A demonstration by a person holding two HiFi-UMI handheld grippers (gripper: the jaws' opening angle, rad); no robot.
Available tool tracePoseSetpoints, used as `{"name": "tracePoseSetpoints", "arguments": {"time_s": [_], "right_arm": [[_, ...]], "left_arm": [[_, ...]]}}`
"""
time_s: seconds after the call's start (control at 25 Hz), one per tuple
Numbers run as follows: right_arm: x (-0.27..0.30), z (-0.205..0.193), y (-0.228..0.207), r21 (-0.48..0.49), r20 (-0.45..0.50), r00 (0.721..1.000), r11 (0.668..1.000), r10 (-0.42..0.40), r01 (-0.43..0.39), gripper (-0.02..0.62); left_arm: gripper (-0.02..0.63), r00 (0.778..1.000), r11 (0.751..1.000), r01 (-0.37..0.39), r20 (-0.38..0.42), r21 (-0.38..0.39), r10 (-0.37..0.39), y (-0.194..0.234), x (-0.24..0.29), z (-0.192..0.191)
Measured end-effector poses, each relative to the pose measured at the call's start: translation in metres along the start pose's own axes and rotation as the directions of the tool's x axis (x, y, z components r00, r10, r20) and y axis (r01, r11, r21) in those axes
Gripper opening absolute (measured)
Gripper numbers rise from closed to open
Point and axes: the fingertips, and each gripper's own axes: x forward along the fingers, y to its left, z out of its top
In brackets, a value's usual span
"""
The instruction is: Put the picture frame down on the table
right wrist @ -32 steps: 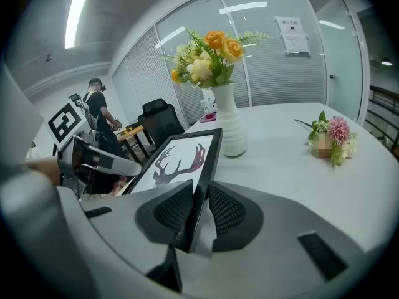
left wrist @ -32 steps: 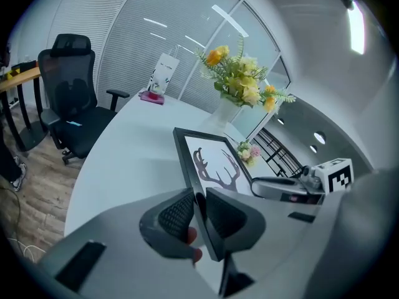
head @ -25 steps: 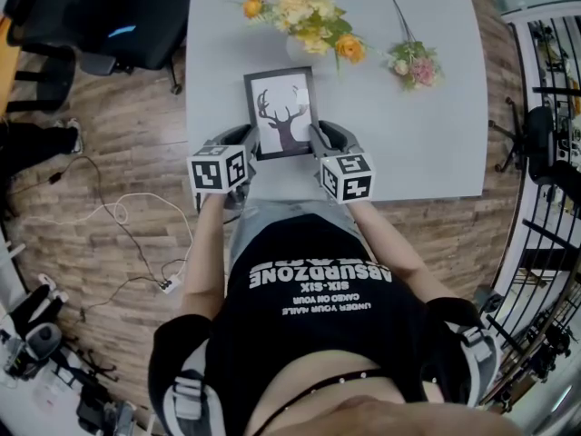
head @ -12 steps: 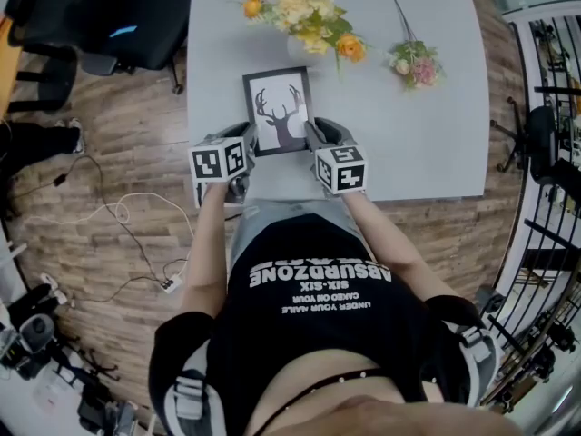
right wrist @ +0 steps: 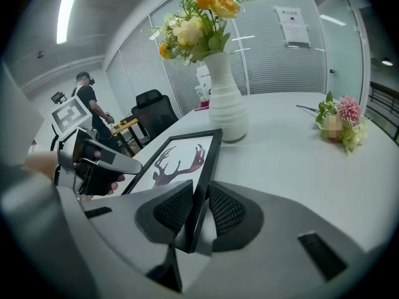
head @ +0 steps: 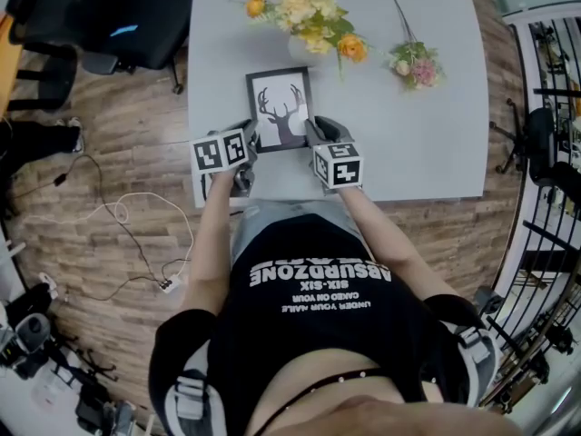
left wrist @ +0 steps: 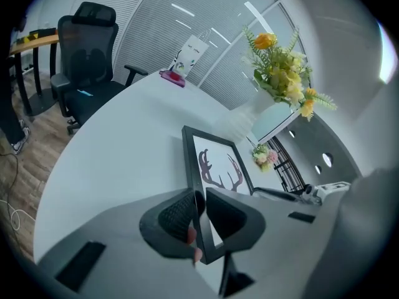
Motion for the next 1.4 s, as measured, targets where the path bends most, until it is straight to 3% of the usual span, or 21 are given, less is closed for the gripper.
{"name": "tracePoseSetpoints", "arguments": {"time_s": [0.64,1.0,1.2,1.4], "right_arm": [[0.015,-0.020,-0.012,0.008,-0.060,0.998,1.000,-0.018,0.018,0.092],[0.020,-0.027,-0.013,-0.020,-0.087,0.996,1.000,-0.005,0.004,0.098],[0.019,-0.028,-0.012,-0.022,-0.090,0.996,1.000,-0.016,0.014,0.100],[0.020,-0.028,-0.014,-0.012,-0.084,0.996,1.000,-0.019,0.018,0.100]], "left_arm": [[0.074,1.000,1.000,-0.025,-0.013,0.014,0.026,0.005,0.017,-0.009],[0.075,0.999,0.999,-0.042,0.028,0.034,0.041,0.010,0.025,-0.015],[0.086,1.000,0.999,0.015,0.021,-0.032,-0.015,0.011,0.025,-0.016],[0.087,1.000,1.000,0.008,0.023,-0.029,-0.007,0.011,0.027,-0.016]]}}
